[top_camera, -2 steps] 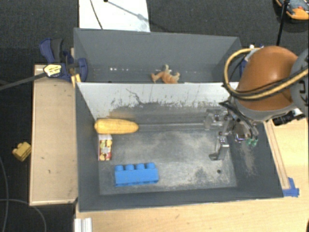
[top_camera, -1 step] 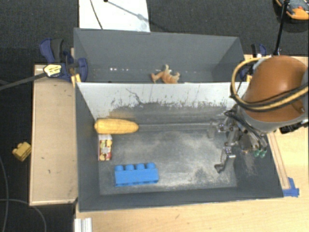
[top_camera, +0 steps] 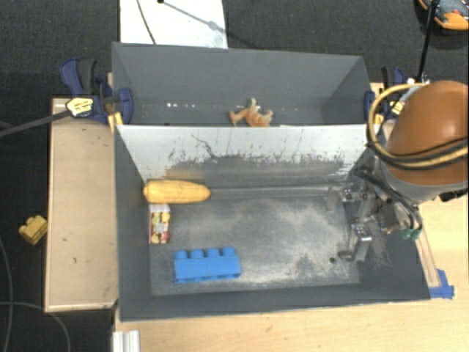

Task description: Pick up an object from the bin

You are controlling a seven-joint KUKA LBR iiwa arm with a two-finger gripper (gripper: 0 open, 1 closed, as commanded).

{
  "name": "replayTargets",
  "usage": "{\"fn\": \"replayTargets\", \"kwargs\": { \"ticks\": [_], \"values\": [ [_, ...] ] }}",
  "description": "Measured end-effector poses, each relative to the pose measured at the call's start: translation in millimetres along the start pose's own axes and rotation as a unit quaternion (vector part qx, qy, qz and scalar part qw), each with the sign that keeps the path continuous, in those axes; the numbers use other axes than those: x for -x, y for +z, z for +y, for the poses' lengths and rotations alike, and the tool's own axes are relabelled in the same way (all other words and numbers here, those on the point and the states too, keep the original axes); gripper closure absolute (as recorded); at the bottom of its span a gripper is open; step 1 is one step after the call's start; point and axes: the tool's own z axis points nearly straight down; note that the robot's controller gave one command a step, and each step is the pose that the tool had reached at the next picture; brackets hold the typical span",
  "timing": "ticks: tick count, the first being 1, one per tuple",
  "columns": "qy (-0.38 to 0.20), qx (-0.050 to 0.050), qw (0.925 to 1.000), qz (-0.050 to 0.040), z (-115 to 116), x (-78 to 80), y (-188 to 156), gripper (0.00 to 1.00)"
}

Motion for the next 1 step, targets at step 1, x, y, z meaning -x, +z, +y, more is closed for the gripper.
{"fn": "replayTargets", "kwargs": {
  "ticks": [1],
  "values": [
    [-0.008, 0.0, 1.0, -0.0001, 34.4, 9.2, -23.9, 0.0]
  ]
}}
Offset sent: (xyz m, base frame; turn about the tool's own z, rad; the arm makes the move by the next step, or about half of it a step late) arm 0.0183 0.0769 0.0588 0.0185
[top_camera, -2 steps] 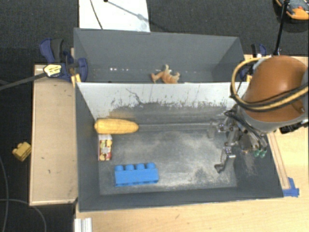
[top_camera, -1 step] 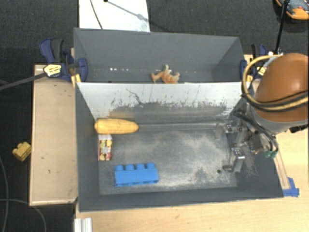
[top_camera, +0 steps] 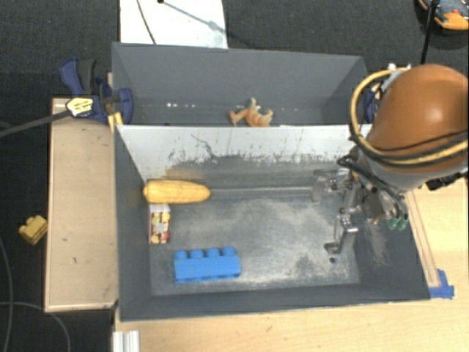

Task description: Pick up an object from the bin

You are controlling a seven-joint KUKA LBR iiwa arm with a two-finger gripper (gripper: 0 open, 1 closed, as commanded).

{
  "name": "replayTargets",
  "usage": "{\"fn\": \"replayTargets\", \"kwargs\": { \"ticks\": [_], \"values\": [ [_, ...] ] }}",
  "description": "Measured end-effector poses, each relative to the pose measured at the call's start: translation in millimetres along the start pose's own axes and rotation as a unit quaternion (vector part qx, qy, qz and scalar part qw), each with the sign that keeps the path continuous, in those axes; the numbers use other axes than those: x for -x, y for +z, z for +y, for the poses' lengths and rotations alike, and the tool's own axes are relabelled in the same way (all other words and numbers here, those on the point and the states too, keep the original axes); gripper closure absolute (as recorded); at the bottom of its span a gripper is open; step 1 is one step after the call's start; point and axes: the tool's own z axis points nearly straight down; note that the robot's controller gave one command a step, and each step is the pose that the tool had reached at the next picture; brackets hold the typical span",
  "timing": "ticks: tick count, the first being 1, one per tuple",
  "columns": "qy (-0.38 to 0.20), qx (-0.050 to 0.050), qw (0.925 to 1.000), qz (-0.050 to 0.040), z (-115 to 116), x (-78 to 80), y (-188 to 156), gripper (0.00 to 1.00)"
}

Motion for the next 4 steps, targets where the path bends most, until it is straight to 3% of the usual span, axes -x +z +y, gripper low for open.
{"fn": "replayTargets", "kwargs": {
  "ticks": [1, 2, 3, 4],
  "values": [
    [0.015, 0.001, 0.9999, 0.0, 35.9, 13.4, -30.9, 0.0],
    [0.0, 0.001, 1.0, -0.0022, 48.7, 17.5, -36.1, 0.0],
    [-0.035, 0.0, 0.9994, -0.0023, 61.9, 3.2, 17.2, 0.0],
    [0.021, 0.0, 0.9998, 0.003, 77.4, -0.3, 34.1, 0.0]
  ]
}}
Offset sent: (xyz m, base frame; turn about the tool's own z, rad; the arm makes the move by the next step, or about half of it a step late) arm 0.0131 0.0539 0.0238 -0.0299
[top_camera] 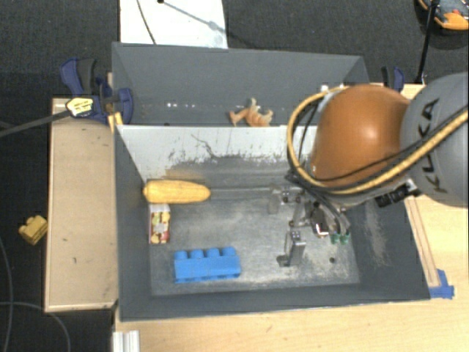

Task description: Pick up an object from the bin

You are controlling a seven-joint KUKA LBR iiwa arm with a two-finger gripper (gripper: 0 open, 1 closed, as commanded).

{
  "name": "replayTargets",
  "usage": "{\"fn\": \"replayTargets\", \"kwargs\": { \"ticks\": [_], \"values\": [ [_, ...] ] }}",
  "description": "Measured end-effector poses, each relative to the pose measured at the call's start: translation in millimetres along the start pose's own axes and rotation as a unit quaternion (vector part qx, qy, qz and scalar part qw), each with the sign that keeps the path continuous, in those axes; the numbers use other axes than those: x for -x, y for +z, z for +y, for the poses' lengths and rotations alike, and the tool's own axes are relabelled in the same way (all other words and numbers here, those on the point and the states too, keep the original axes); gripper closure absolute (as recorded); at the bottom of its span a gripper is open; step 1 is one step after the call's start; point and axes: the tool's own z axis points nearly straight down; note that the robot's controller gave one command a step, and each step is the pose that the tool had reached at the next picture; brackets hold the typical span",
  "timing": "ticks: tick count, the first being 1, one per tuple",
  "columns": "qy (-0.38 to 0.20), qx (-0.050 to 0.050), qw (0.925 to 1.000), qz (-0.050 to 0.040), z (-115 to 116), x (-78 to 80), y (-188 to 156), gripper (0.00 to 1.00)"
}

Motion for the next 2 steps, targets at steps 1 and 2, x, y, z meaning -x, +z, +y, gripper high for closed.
{"fn": "replayTargets", "kwargs": {
  "ticks": [1, 2],
  "values": [
    [-0.011, 0.0, 0.9999, -0.0027, 31.6, 2.8, 10.4, 0.0],
    [-0.093, 0.0, 0.9957, -0.0036, 40.3, 3.8, 52.3, 0.0]
  ]
}}
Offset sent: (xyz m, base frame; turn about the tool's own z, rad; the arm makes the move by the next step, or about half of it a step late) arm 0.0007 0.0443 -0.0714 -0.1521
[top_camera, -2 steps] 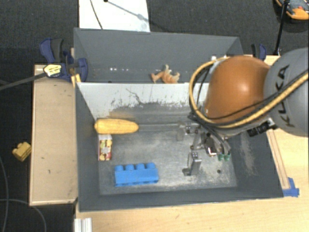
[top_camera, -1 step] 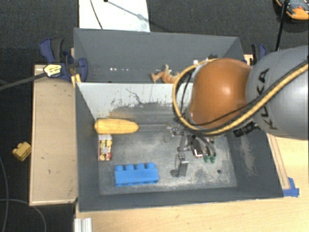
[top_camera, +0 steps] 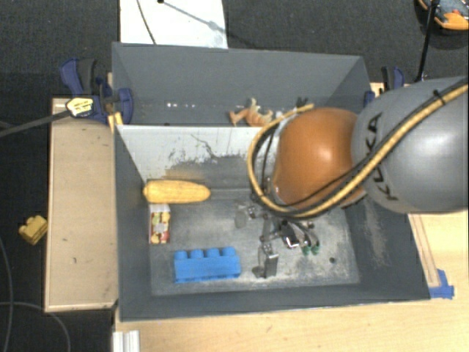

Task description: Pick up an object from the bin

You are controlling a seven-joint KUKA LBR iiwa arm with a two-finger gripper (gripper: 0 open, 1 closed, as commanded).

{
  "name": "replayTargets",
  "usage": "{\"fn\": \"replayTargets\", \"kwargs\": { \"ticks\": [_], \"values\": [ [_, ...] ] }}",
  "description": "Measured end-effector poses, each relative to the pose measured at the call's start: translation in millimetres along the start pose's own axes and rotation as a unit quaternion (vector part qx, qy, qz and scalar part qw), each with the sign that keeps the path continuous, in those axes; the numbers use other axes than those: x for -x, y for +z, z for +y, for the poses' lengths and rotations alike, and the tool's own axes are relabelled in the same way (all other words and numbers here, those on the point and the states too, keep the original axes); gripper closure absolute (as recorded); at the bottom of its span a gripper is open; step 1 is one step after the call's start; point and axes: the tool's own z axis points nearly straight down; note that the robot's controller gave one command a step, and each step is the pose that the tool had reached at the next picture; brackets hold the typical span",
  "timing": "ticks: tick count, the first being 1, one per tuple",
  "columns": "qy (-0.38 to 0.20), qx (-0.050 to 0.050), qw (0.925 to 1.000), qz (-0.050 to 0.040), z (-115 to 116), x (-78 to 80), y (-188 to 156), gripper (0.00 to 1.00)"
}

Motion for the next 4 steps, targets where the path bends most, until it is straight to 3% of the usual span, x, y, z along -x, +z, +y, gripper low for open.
{"fn": "replayTargets", "kwargs": {
  "ticks": [1, 2, 3, 4],
  "values": [
    [0.051, 0.0, 0.9987, -0.0012, 16.7, 6.5, 49.3, 0.0],
    [-0.018, 0.0, 0.9998, 0.0023, 50.4, 22.2, 69.0, 0.0],
    [-0.065, 0.0, 0.9979, -0.0001, 69.4, 18.3, 100.9, 0.0],
    [-0.061, 0.0, 0.9981, -0.003, 74.8, 17.0, 117.3, 0.0]
  ]
}}
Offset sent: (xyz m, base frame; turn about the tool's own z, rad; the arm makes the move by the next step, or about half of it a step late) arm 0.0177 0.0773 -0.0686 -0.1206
